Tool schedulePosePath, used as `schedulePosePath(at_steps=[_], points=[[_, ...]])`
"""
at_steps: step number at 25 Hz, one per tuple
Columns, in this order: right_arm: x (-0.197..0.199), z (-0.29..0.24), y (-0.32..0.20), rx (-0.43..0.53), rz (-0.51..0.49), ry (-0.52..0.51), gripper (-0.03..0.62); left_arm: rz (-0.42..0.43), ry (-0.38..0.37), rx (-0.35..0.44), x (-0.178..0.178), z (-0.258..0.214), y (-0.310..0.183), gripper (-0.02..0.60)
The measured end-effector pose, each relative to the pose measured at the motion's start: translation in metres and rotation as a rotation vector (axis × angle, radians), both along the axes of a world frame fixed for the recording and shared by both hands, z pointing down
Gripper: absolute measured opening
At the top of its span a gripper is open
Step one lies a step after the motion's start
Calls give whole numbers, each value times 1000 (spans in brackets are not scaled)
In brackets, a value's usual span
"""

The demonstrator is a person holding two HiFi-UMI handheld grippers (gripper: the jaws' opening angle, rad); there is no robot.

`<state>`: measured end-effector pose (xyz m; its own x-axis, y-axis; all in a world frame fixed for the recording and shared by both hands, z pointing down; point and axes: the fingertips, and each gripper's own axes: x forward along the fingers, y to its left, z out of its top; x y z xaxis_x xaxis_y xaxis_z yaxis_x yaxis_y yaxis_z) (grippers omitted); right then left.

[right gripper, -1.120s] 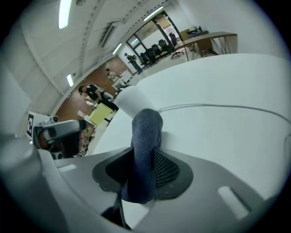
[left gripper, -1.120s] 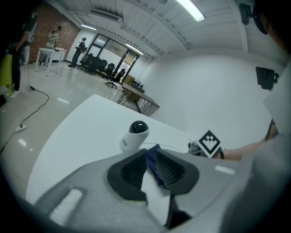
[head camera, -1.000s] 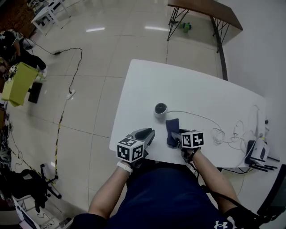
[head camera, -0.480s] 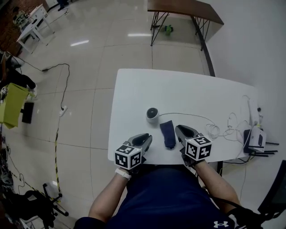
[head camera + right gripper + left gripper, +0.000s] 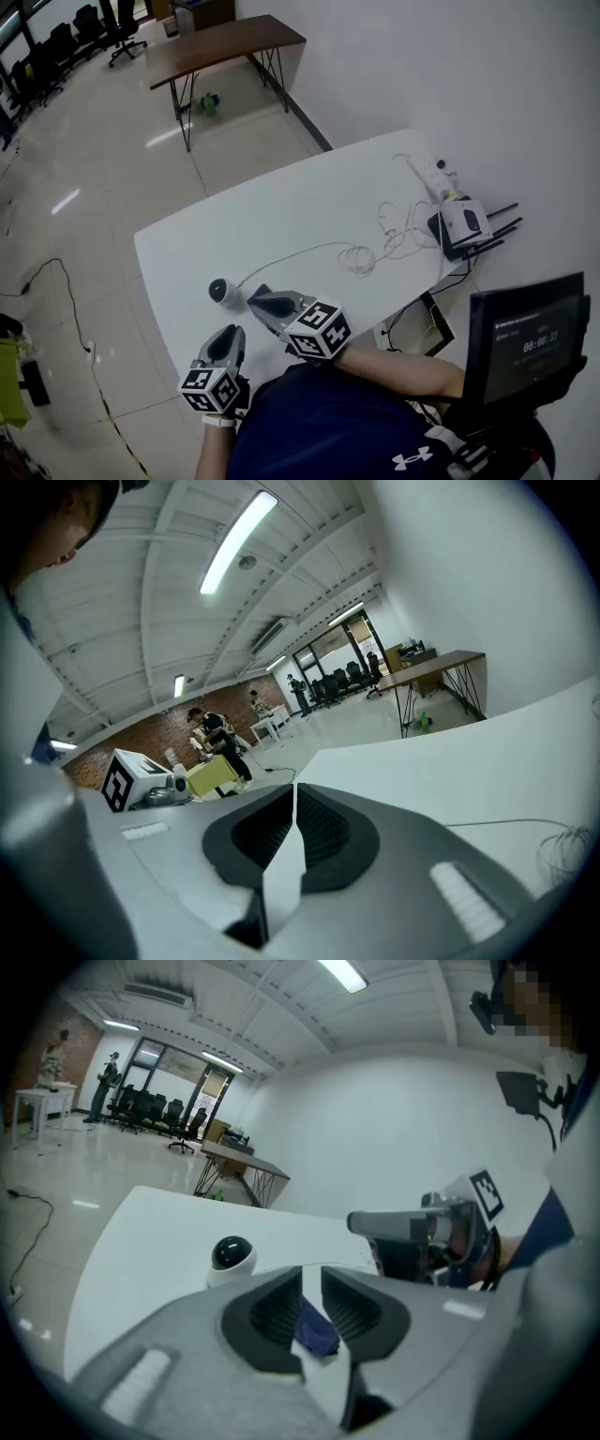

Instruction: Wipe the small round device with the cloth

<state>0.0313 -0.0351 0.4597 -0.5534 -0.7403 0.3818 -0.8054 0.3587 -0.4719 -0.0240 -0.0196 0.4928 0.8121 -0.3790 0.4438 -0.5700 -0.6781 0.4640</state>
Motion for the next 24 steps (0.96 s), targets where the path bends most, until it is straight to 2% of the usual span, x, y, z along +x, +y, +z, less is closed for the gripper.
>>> schedulePosePath(at_steps=[4, 9, 17, 24], points=[[7, 1, 3, -3, 30, -1, 21, 26, 14, 7, 9, -7, -2, 61], [7, 2, 1, -23, 47, -18, 21, 19, 19, -10, 5, -8, -5, 61], [38, 10, 6, -39, 42, -26, 21, 20, 22, -46, 40, 3, 4, 61], [26, 16, 1, -42, 24, -29, 21, 1, 17, -42, 29, 0, -2, 61]])
